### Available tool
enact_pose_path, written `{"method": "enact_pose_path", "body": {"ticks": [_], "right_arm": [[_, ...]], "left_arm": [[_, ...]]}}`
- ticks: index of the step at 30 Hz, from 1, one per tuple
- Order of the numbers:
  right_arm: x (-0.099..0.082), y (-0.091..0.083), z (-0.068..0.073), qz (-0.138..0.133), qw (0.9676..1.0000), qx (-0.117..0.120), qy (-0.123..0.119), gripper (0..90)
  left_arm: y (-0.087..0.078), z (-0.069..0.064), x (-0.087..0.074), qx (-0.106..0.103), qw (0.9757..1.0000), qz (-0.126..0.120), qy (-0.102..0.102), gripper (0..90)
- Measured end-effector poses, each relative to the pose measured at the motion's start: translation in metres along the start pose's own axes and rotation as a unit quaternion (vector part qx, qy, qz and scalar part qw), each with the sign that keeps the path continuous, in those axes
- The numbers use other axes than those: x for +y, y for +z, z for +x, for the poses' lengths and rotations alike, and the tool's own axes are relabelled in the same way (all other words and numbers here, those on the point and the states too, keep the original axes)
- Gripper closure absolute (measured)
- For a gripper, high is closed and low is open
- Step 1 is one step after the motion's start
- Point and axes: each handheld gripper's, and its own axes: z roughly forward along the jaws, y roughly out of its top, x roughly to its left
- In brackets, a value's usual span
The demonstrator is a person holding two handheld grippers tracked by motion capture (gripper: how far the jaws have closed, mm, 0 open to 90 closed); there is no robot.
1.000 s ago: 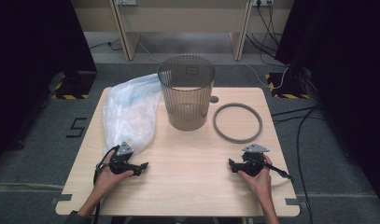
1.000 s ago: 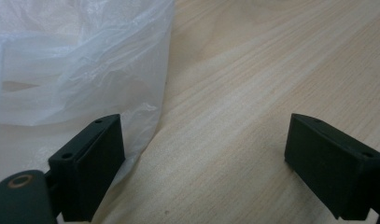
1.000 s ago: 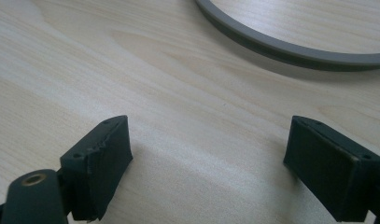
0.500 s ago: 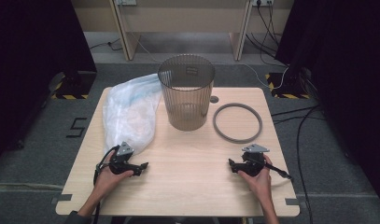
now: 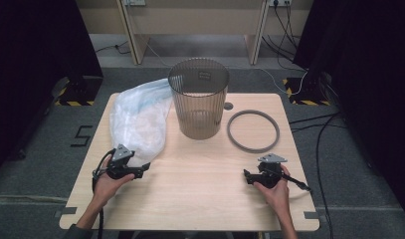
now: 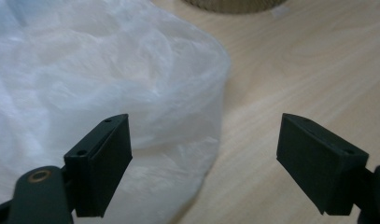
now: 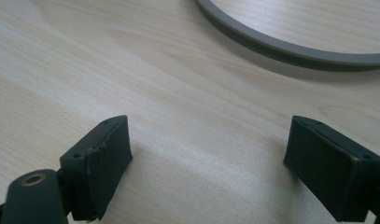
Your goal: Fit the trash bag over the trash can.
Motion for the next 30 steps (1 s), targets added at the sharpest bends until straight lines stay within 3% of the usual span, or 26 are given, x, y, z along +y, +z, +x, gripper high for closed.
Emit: {"method": "enact_pose_path", "body": {"ticks": [2,8,12,17,19,20,23,24,27,30], "right_arm": [[0.0,0.0,0.0,0.0,1.0,0.0,0.0,14.6],[0.0,0.0,-0.001,-0.001,1.0,0.001,-0.004,14.4],[0.0,0.0,0.0,0.0,1.0,0.001,-0.002,14.3],[0.0,0.0,0.0,0.0,1.0,0.001,-0.002,14.3],[0.0,0.0,0.0,0.0,1.0,0.001,-0.002,14.3],[0.0,0.0,0.0,0.0,1.0,0.001,-0.002,14.3],[0.0,0.0,0.0,0.0,1.0,0.001,-0.002,14.3],[0.0,0.0,0.0,0.0,1.0,0.002,-0.002,14.2],[0.0,0.0,0.0,0.0,1.0,0.002,-0.002,14.2],[0.0,0.0,0.0,0.0,1.0,0.002,-0.002,14.2]], "left_arm": [[-0.003,0.006,0.007,0.01,0.9999,-0.002,0.003,16.8],[0.011,0.017,0.025,0.016,0.9991,0.029,0.027,15.3],[0.027,0.022,0.03,-0.008,0.9984,0.053,0.017,15.1],[0.048,0.028,0.024,-0.005,0.9964,0.084,0.007,15.3],[0.054,0.03,0.02,-0.003,0.9957,0.093,0.009,24.0],[0.056,0.031,0.019,-0.004,0.9958,0.091,0.009,24.0],[0.058,0.034,0.018,-0.019,0.9965,0.081,0.001,42.2],[0.058,0.035,0.018,-0.022,0.9967,0.079,0.003,52.7],[0.058,0.038,0.017,-0.029,0.9971,0.07,0.004,73.4],[0.057,0.041,0.016,-0.042,0.997,0.066,-0.001,83.8]]}}
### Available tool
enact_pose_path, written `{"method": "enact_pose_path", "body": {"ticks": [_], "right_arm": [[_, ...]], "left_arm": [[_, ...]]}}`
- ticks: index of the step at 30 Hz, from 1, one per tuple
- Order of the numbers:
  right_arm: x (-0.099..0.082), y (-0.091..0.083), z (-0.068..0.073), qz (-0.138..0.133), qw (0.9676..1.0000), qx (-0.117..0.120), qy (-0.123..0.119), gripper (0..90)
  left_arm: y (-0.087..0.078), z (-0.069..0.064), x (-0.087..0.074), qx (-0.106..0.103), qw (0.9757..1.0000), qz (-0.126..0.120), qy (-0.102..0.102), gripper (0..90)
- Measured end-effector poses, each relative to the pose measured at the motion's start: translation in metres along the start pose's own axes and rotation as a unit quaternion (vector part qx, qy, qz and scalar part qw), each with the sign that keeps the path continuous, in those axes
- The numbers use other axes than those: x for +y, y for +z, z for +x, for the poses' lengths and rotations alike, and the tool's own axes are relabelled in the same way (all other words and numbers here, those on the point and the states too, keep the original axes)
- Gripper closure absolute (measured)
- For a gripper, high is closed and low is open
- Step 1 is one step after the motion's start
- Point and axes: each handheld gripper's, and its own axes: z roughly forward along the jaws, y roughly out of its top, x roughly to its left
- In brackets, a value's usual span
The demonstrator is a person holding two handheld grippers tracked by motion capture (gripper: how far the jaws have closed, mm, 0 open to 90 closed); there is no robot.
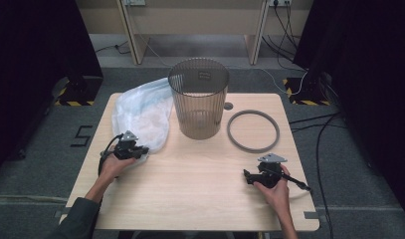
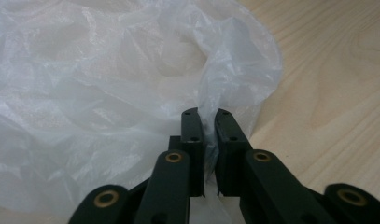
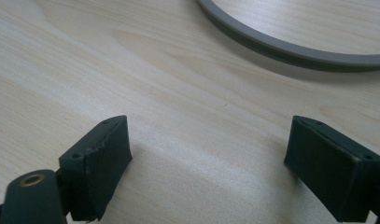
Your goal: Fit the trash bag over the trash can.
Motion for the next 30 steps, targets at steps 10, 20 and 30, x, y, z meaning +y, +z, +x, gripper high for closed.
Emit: {"method": "enact_pose_path", "body": {"ticks": [10,20,30], "right_arm": [[0.0,0.0,0.0,-0.001,1.0,0.001,-0.003,14.2],[0.0,0.0,-0.001,0.0,1.0,0.003,-0.006,13.9],[0.001,0.001,-0.002,-0.001,0.9999,0.005,-0.009,13.7]], "left_arm": [[-0.031,0.032,0.03,0.019,0.9992,-0.025,-0.023,87.3],[-0.057,0.049,0.092,0.014,0.9979,-0.049,-0.041,87.2],[-0.074,0.044,0.164,0.015,0.9961,-0.081,-0.03,87.4]]}}
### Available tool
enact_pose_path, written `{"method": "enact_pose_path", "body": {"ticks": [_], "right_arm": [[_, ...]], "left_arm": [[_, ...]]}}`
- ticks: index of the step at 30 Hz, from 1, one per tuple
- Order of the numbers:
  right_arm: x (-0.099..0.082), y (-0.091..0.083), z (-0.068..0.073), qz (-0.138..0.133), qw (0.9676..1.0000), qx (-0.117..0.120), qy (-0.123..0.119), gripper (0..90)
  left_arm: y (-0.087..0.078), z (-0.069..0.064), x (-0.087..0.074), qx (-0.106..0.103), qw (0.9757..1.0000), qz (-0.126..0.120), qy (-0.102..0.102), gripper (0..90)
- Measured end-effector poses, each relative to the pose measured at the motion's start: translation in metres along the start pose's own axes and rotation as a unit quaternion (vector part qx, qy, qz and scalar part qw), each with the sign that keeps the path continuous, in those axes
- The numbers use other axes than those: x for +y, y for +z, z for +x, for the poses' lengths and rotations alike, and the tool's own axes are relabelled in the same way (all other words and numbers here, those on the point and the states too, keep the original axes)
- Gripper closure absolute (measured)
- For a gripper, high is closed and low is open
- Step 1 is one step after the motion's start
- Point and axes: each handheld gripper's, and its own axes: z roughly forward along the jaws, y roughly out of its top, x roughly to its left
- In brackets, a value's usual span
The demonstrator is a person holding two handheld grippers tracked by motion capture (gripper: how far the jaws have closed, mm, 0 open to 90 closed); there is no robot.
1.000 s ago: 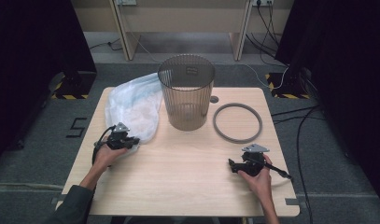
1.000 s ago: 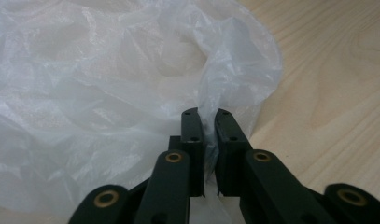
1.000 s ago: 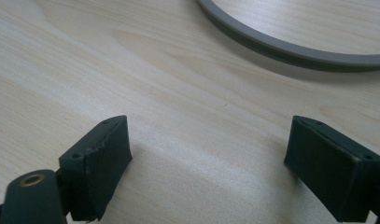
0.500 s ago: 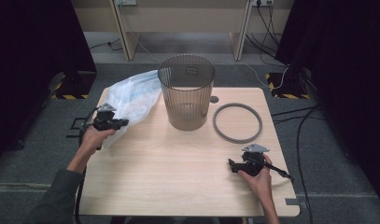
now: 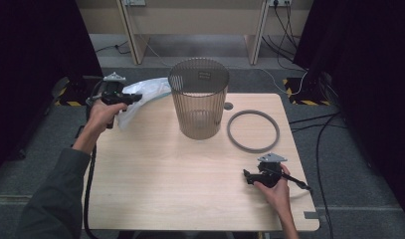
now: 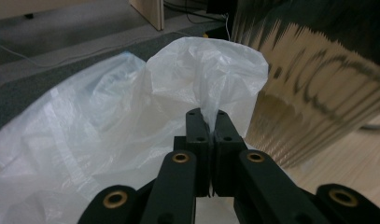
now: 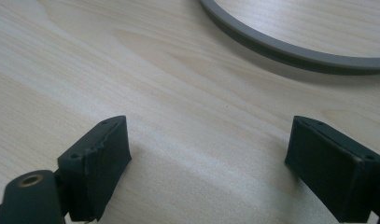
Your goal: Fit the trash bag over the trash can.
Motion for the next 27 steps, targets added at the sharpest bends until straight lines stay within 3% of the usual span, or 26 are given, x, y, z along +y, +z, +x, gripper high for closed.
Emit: {"method": "enact_pose_path", "body": {"ticks": [1,2,6,9,12,15,18,24,27], "right_arm": [[0.0,0.0,0.0,0.0,1.0,0.0,0.0,13.7],[0.0,0.0,0.0,0.0,1.0,0.0,0.0,13.7],[0.0,0.0,0.0,0.0,1.0,0.0,0.0,13.7],[0.0,0.0,0.0,0.0,1.0,0.001,-0.001,13.6],[0.0,0.0,0.0,0.0,1.0,0.001,-0.001,13.6],[0.0,0.0,-0.001,0.0,1.0,0.002,-0.002,13.6],[0.0,0.0,-0.001,0.001,1.0,0.003,-0.004,13.4],[0.002,-0.001,-0.003,0.006,0.9999,0.008,0.0,16.6],[0.006,-0.005,-0.009,-0.007,0.9995,0.024,0.017,20.3]], "left_arm": [[-0.001,-0.004,0.014,-0.001,1.0,-0.008,0.002,87.4],[-0.001,-0.004,0.014,-0.001,1.0,-0.008,0.002,87.4],[-0.004,-0.015,0.041,-0.007,0.9996,-0.027,0.007,87.3],[-0.005,-0.025,0.06,-0.001,0.9991,-0.034,0.025,87.4],[-0.007,-0.03,0.076,0.002,0.9987,-0.046,0.024,87.4],[-0.009,-0.036,0.092,0.007,0.998,-0.051,0.037,87.4],[-0.009,-0.044,0.105,0.007,0.9973,-0.063,0.037,87.4],[0.005,-0.071,0.123,-0.007,0.9959,-0.068,0.06,87.4],[0.016,-0.086,0.129,-0.02,0.9952,-0.064,0.072,87.4]]}}
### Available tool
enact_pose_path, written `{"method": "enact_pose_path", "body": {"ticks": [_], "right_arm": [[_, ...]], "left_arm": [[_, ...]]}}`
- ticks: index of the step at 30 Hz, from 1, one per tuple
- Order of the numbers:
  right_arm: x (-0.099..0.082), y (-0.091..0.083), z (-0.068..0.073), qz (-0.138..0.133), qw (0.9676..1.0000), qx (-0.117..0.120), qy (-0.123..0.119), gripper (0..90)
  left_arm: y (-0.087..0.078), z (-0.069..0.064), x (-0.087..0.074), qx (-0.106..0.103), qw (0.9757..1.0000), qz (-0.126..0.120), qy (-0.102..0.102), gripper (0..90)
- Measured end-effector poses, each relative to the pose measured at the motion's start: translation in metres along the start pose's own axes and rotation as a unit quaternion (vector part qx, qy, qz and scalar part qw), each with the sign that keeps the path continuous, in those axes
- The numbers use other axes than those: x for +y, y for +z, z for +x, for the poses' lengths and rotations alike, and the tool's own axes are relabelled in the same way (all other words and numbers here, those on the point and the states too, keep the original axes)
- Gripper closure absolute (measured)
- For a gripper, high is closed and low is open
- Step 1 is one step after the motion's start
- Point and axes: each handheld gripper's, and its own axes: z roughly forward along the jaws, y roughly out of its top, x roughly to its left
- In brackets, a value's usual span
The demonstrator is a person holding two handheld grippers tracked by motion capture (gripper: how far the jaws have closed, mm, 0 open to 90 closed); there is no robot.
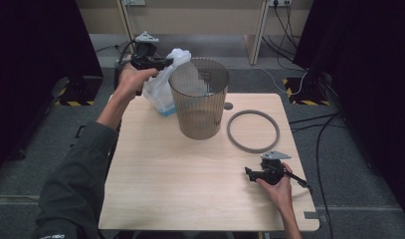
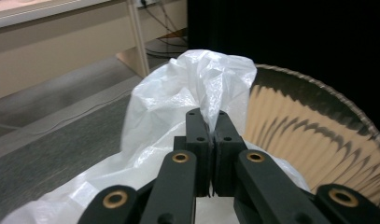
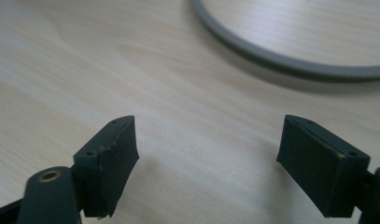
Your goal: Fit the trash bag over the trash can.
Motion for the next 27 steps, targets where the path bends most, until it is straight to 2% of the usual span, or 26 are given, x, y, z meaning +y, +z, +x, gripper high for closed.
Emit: {"method": "enact_pose_path", "body": {"ticks": [3,7,12,15,16,22,23,24,25,27], "right_arm": [[0.009,-0.009,-0.006,-0.014,0.9998,-0.011,0.001,20.3],[0.032,-0.022,-0.013,-0.038,0.9992,-0.009,0.004,20.5],[0.087,-0.038,-0.02,-0.073,0.9972,-0.006,-0.012,21.2],[0.125,-0.043,-0.021,-0.082,0.9956,-0.026,-0.037,21.6],[0.137,-0.044,-0.022,-0.085,0.9952,-0.025,-0.042,21.6],[0.199,-0.046,-0.024,-0.099,0.9943,-0.01,-0.038,22.0],[0.216,-0.047,-0.023,-0.102,0.9939,-0.008,-0.041,22.0],[0.225,-0.048,-0.022,-0.102,0.9939,-0.008,-0.041,22.1],[0.225,-0.048,-0.022,-0.102,0.9939,-0.008,-0.041,22.1],[0.244,-0.05,-0.02,-0.11,0.993,-0.011,-0.041,22.3]], "left_arm": [[0.014,-0.011,0.006,-0.009,0.9999,0.006,0.007,87.4],[0.028,-0.022,0.011,-0.018,0.9996,0.016,0.013,87.4],[0.042,-0.037,0.011,-0.033,0.9987,0.027,0.026,87.4],[0.049,-0.042,0.01,-0.035,0.9981,0.038,0.034,87.3],[0.05,-0.042,0.01,-0.037,0.998,0.04,0.033,87.3],[0.057,-0.048,0.008,-0.047,0.997,0.049,0.037,87.2],[0.059,-0.049,0.008,-0.048,0.9967,0.052,0.04,87.2],[0.061,-0.05,0.007,-0.049,0.9964,0.056,0.042,87.2],[0.062,-0.051,0.007,-0.049,0.9961,0.059,0.044,87.2],[0.064,-0.053,0.006,-0.05,0.9959,0.06,0.044,87.1]]}}
